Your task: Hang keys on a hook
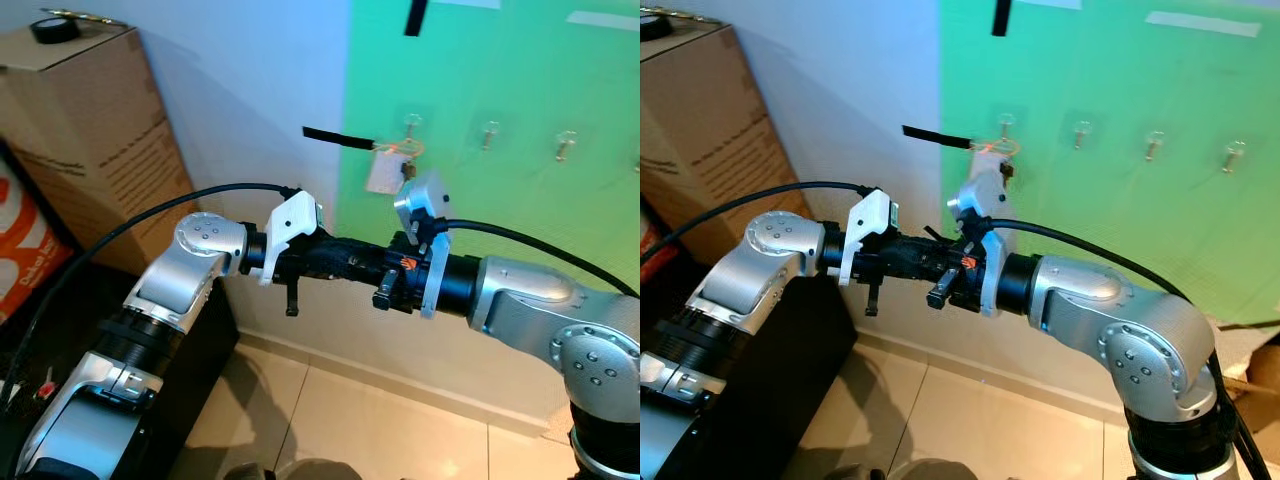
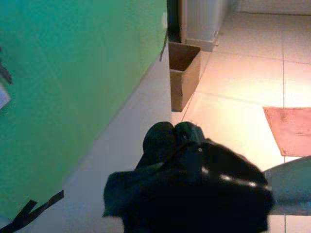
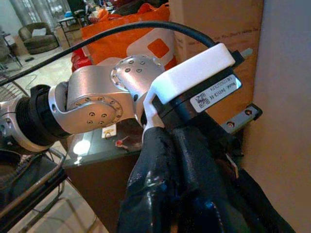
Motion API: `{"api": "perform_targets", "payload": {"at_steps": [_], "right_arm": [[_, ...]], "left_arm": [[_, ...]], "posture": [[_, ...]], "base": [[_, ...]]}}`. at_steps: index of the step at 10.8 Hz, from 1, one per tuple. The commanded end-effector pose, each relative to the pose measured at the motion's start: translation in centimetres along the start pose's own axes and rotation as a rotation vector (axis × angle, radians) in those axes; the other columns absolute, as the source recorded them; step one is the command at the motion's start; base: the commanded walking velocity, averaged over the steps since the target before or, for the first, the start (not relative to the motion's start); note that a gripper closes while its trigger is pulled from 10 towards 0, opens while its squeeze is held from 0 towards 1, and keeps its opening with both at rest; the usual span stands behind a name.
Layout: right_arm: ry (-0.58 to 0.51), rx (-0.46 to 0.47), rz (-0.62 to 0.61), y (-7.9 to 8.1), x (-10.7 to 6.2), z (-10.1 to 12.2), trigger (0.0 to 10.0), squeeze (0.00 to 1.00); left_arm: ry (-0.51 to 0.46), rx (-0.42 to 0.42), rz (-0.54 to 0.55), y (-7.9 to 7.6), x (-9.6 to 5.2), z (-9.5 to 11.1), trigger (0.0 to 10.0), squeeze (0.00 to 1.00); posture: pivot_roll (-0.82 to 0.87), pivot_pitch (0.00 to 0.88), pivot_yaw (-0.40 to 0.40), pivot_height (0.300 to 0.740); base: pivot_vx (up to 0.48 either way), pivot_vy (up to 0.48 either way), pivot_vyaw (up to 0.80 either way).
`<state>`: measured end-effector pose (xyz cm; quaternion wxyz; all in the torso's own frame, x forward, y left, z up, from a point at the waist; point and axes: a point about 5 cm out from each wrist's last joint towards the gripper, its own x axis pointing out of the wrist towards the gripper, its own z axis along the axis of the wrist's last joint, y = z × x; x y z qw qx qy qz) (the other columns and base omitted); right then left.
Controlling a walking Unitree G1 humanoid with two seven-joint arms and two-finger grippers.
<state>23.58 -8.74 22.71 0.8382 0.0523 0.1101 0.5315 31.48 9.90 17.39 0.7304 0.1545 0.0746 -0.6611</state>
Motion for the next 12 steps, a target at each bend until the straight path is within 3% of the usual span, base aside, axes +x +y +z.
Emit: {"api": "perform_targets", "payload": {"at_steps": [1, 2, 3, 12], "right_arm": [[-0.019, -0.021, -0.003, 0.1, -0.2, 0.4, 2.9, 0.00], [-0.018, -0.014, -0.019, -0.1, -0.2, 0.4, 10.0, 0.67], [-0.022, 0.009, -0.011, -0.2, -0.1, 0.3, 10.0, 1.00], [0.034, -0.030, -0.121, -1.7, -0.3, -0.3, 10.0, 1.00]], "left_arm": [[0.008, 0.033, 0.012, 0.4, 0.0, 0.5, 10.0, 0.00], [0.002, 0.037, 0.015, 0.4, 0.0, 0.6, 10.0, 0.00], [-0.021, 0.036, 0.007, 0.4, 0.1, 0.8, 10.0, 0.00], [-0.061, 0.012, -0.035, 0.1, 0.2, 1.3, 10.0, 0.00]], "posture": [[-0.14, 0.000, 0.036, 0.740], [-0.14, 0.000, 0.036, 0.740], [-0.14, 0.000, 0.036, 0.740], [-0.15, 0.000, 0.041, 0.740]], "base": [[0.000, 0.000, 0.00], [0.000, 0.000, 0.00], [0.000, 0.000, 0.00], [0.000, 0.000, 0.00]]}}
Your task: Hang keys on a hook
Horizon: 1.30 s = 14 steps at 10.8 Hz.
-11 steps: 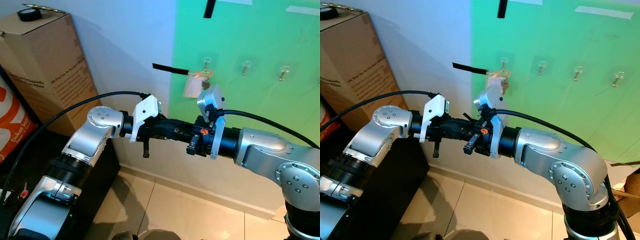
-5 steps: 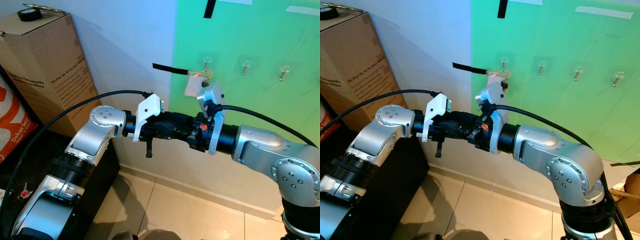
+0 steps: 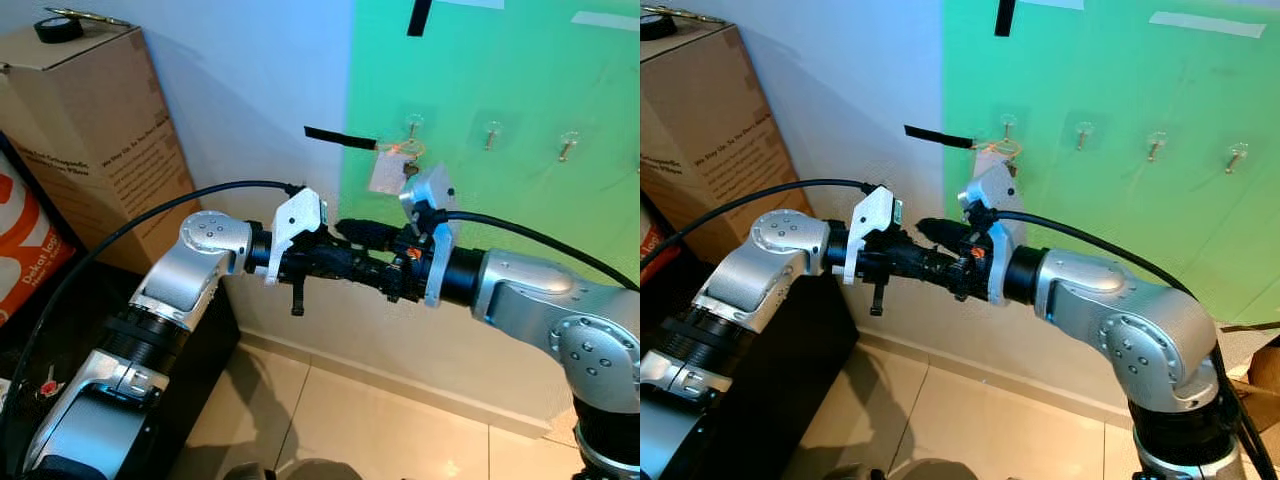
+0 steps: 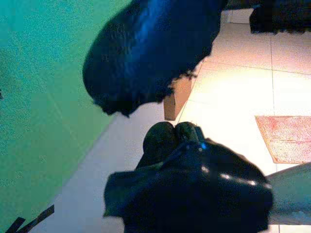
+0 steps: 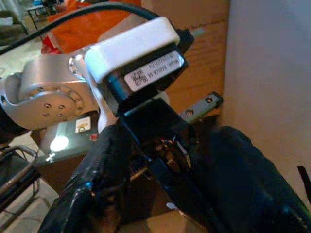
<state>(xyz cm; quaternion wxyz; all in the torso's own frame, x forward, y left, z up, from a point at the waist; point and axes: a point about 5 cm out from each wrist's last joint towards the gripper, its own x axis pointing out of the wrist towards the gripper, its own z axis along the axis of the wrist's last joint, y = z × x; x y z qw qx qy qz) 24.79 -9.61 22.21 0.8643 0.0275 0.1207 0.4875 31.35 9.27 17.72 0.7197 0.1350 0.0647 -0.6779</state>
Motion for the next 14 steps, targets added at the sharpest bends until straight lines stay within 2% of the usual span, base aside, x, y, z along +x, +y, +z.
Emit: {"api": "perform_targets", "payload": {"at_steps": [1, 3, 4, 5, 9, 11, 12, 14], "right_arm": [[0.003, -0.011, -0.019, -0.2, 0.0, -0.1, 10.0, 1.00], [0.021, -0.016, -0.069, -0.7, 0.2, -0.5, 10.0, 1.00], [0.017, -0.005, -0.078, -0.9, 0.2, -0.5, 10.0, 0.59], [-0.009, 0.025, -0.075, -1.0, 0.2, -0.4, 10.0, 0.00], [-0.065, 0.095, -0.057, -1.4, 0.1, -0.2, 10.0, 0.00], [-0.082, 0.097, 0.019, -0.4, 0.4, 0.1, 2.9, 0.00], [-0.072, 0.093, 0.041, -0.1, 0.5, -0.1, 0.0, 0.00], [-0.049, 0.083, 0.050, 0.0, 0.6, -0.3, 0.0, 0.00]], "left_arm": [[-0.021, 0.021, 0.001, 0.2, -0.3, 0.8, 10.0, 0.00], [-0.041, 0.012, -0.013, 0.0, -0.2, 1.0, 10.0, 0.00], [-0.043, 0.011, -0.016, -0.1, -0.2, 1.0, 10.0, 0.00], [-0.046, 0.009, -0.021, -0.2, -0.3, 0.9, 10.0, 0.00], [-0.065, 0.003, -0.049, -0.5, -0.3, 1.1, 10.0, 0.00], [-0.061, 0.002, -0.048, -0.6, -0.2, 1.0, 10.0, 0.00], [-0.060, 0.003, -0.045, -0.6, -0.2, 1.0, 10.0, 0.00], [-0.060, 0.005, -0.038, -0.5, -0.2, 1.1, 10.0, 0.00]], "posture": [[-0.15, 0.000, 0.041, 0.740], [-0.15, 0.000, 0.040, 0.740], [-0.15, 0.000, 0.038, 0.740], [-0.15, 0.000, 0.039, 0.740], [-0.15, 0.000, 0.034, 0.740], [-0.15, 0.000, 0.032, 0.740], [-0.15, 0.000, 0.031, 0.740], [-0.15, 0.000, 0.030, 0.740]], "base": [[0.000, 0.000, 0.00], [0.000, 0.000, 0.00], [0.000, 0.000, 0.00], [0.000, 0.000, 0.00], [0.000, 0.000, 0.00], [0.000, 0.000, 0.00], [0.000, 0.000, 0.00], [0.000, 0.000, 0.00]]}}
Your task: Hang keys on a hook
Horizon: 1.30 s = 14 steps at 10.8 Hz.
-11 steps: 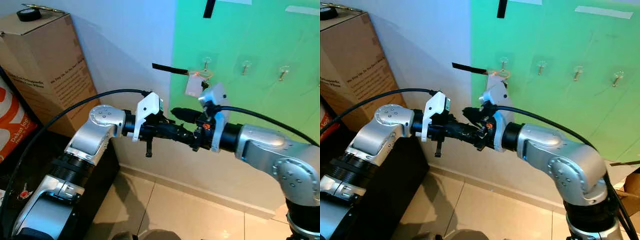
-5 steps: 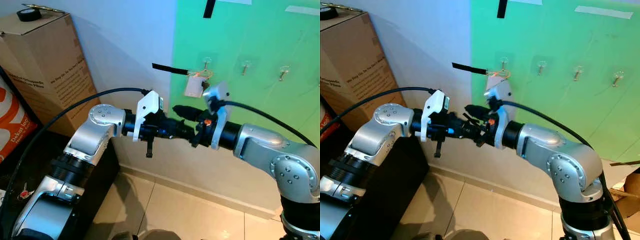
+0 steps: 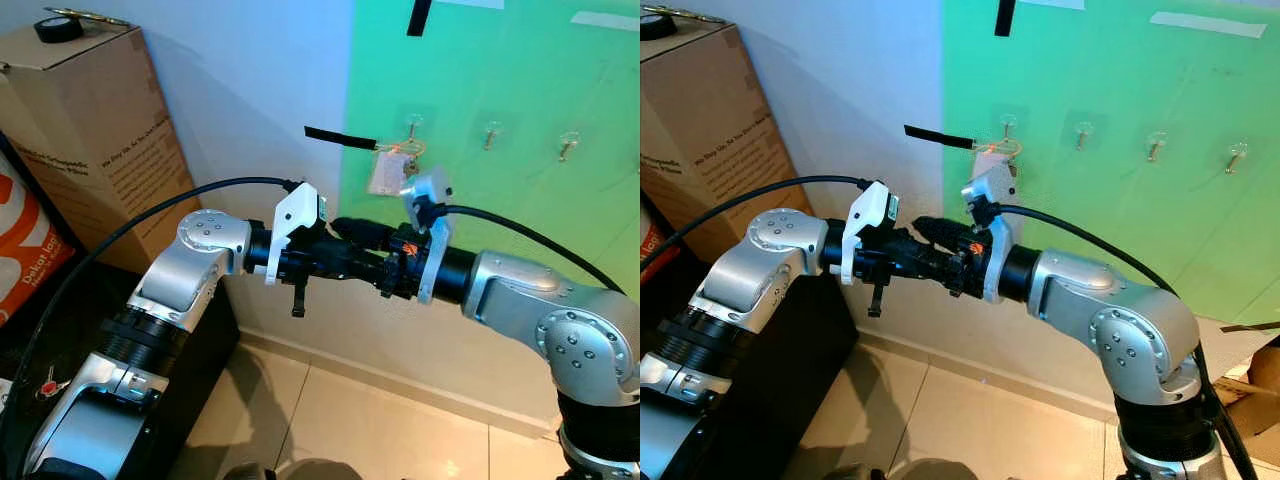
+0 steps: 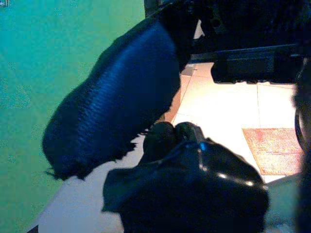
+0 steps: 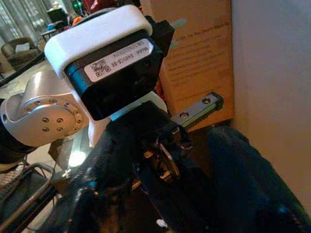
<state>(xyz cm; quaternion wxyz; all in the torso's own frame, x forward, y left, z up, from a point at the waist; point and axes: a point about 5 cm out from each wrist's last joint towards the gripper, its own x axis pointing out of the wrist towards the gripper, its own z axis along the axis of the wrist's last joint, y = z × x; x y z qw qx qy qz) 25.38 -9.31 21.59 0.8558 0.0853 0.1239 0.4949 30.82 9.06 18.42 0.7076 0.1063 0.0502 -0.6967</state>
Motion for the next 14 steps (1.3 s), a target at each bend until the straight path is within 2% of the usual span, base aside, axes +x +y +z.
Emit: {"api": "perform_targets", "payload": {"at_steps": [1, 14], "right_arm": [[0.011, -0.026, 0.014, 0.4, 0.0, -0.1, 0.0, 0.00], [0.025, -0.055, 0.006, 0.4, 0.3, -0.4, 0.0, 0.00]], "left_arm": [[0.004, 0.022, 0.007, 0.1, -0.1, 0.3, 10.0, 0.00], [-0.029, 0.044, 0.100, 1.6, -0.4, 1.2, 10.0, 0.00]], "posture": [[-0.15, 0.000, 0.031, 0.740], [-0.14, 0.000, 0.040, 0.740]], "base": [[0.000, 0.000, 0.00], [0.000, 0.000, 0.00]]}}
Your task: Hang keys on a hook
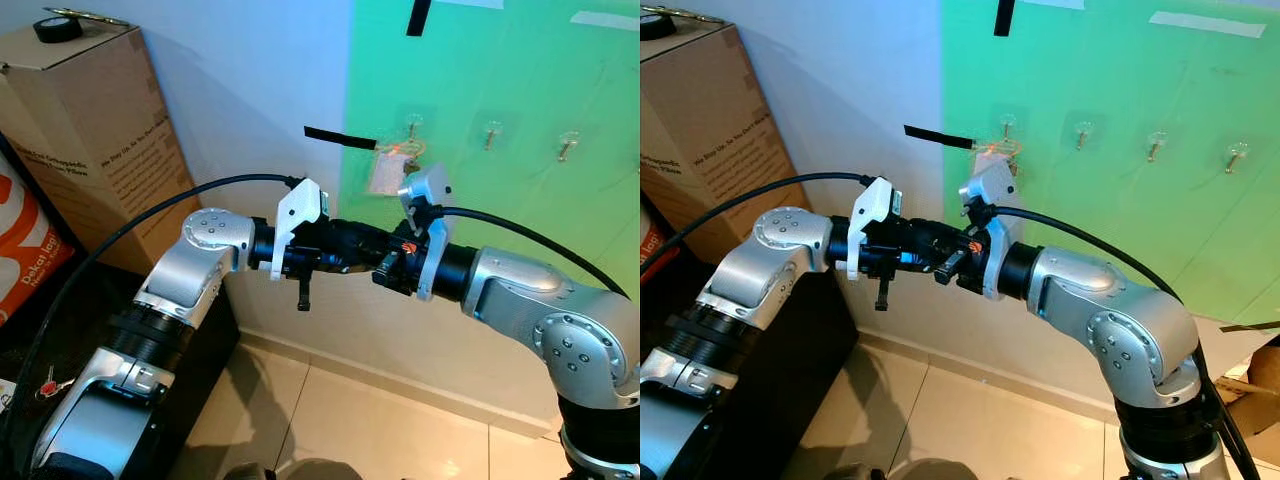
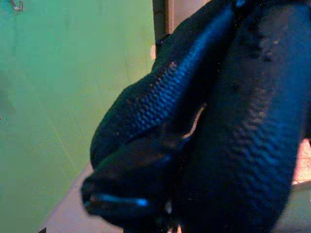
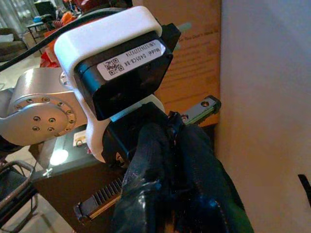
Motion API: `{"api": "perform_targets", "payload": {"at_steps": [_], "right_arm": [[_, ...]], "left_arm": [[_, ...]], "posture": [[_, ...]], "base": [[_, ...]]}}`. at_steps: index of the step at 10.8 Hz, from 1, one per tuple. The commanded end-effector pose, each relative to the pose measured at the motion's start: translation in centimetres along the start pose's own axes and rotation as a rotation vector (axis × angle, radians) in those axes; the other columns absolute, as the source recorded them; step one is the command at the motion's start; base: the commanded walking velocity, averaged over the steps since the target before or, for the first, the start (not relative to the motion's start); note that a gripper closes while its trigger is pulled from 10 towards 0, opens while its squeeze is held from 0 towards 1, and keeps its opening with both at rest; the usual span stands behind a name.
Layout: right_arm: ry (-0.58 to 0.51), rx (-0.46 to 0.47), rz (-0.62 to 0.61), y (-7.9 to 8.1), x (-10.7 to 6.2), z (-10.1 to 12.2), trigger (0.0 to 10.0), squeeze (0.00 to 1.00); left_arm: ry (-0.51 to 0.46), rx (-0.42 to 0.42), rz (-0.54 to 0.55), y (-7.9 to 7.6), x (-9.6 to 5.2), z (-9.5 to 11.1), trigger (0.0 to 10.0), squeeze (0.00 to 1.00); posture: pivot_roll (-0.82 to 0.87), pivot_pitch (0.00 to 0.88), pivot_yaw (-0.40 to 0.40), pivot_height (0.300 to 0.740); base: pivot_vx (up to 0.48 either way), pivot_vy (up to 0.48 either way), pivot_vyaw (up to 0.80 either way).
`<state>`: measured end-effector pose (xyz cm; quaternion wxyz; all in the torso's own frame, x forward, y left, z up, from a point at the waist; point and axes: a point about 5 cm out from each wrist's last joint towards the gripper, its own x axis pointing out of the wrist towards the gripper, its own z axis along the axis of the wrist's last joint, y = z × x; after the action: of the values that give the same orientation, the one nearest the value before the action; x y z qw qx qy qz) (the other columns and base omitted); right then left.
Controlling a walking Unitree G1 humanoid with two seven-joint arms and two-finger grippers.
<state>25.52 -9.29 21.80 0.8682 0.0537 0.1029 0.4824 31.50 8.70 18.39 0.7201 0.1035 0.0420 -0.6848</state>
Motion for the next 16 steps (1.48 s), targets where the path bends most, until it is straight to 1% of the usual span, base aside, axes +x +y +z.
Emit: {"api": "perform_targets", "payload": {"at_steps": [1, 3, 4, 5, 9, 10, 12, 15, 16], "right_arm": [[0.033, 0.017, 0.045, 0.5, 0.2, -0.6, 0.0, 0.00], [0.032, 0.015, 0.048, 0.5, 0.2, -0.6, 0.0, 0.00], [0.031, 0.016, 0.048, 0.5, 0.2, -0.6, 0.0, 0.00], [0.030, 0.017, 0.042, 0.5, 0.1, -0.6, 0.0, 0.00], [0.027, 0.015, 0.010, -0.1, -0.1, -0.6, 0.0, 0.00], [0.015, 0.013, -0.042, -1.0, -0.5, -0.5, 0.0, 0.00], [0.008, 0.015, -0.078, -1.8, -1.1, -0.3, 0.0, 0.00], [-0.007, 0.019, -0.093, -2.2, -1.4, -0.1, 0.0, 0.00], [-0.027, 0.027, -0.104, -2.3, -1.5, 0.0, 0.0, 0.00]], "left_arm": [[-0.019, 0.041, 0.068, 1.0, -0.7, 1.3, 10.0, 0.00], [-0.018, 0.037, 0.097, 1.3, -0.6, 1.2, 10.0, 0.00], [-0.027, -0.009, 0.105, 1.4, -0.6, 1.2, 10.0, 0.71], [-0.041, -0.039, 0.079, 1.2, -0.7, 1.4, 10.0, 1.00], [-0.046, -0.034, 0.068, 0.9, -1.0, 1.4, 10.0, 1.00], [-0.039, -0.043, 0.049, 0.3, -1.5, 1.1, 10.0, 1.00], [-0.021, -0.055, 0.056, -0.1, -2.3, 0.5, 10.0, 1.00], [0.010, -0.072, 0.097, -0.7, -3.8, -0.2, 10.0, 1.00], [0.022, -0.070, 0.139, -0.8, -4.5, -0.5, 10.0, 1.00]], "posture": [[-0.14, 0.000, 0.040, 0.740], [-0.14, 0.000, 0.039, 0.740], [-0.14, 0.000, 0.039, 0.740], [-0.14, 0.000, 0.038, 0.740], [-0.14, 0.000, 0.038, 0.740], [-0.14, 0.000, 0.038, 0.740], [-0.14, 0.000, 0.036, 0.740], [-0.13, 0.000, 0.028, 0.740], [-0.13, 0.000, 0.029, 0.740]], "base": [[0.000, 0.000, 0.00], [0.000, 0.000, 0.00], [0.000, 0.000, 0.00], [0.000, 0.000, 0.00], [0.000, 0.000, 0.00], [0.000, 0.000, 0.00], [0.000, 0.000, 0.00], [0.000, 0.000, 0.00], [0.000, 0.000, 0.00]]}}
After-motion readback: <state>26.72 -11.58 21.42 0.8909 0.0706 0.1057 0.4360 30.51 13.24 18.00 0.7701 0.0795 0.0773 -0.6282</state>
